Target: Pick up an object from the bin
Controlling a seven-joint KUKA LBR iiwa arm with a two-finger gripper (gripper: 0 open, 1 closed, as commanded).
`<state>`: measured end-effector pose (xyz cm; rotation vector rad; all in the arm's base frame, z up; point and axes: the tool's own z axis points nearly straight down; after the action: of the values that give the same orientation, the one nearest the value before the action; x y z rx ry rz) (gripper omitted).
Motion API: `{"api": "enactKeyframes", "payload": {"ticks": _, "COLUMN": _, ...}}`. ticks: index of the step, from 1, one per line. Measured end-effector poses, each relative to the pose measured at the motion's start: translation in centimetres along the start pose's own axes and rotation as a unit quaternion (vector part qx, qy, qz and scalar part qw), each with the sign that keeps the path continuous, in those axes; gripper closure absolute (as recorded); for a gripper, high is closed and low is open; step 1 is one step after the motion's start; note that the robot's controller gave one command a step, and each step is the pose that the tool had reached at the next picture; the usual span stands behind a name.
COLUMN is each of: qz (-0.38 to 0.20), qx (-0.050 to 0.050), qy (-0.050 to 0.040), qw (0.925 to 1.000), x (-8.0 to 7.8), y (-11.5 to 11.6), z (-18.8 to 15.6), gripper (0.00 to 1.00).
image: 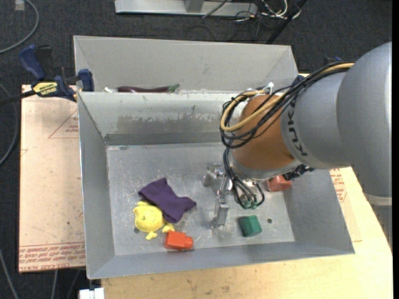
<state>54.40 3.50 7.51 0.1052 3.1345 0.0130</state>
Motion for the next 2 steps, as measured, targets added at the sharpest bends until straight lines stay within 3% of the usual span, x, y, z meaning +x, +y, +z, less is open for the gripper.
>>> {"api": "enactKeyframes", "payload": {"ticks": 1, "qz": -0.012, "qx": 0.005, "qy": 0.0035, "qw": 0.9999, "x": -1.3, "y": 2.4, "z": -4.3, "gripper": 0.00}}
{"api": "enactKeyframes", "payload": {"ticks": 2, "qz": -0.016, "qx": 0.000, "qy": -0.0050, "qw": 0.9999, "x": -1.1, "y": 5.5, "z": -6.4, "gripper": 0.00}}
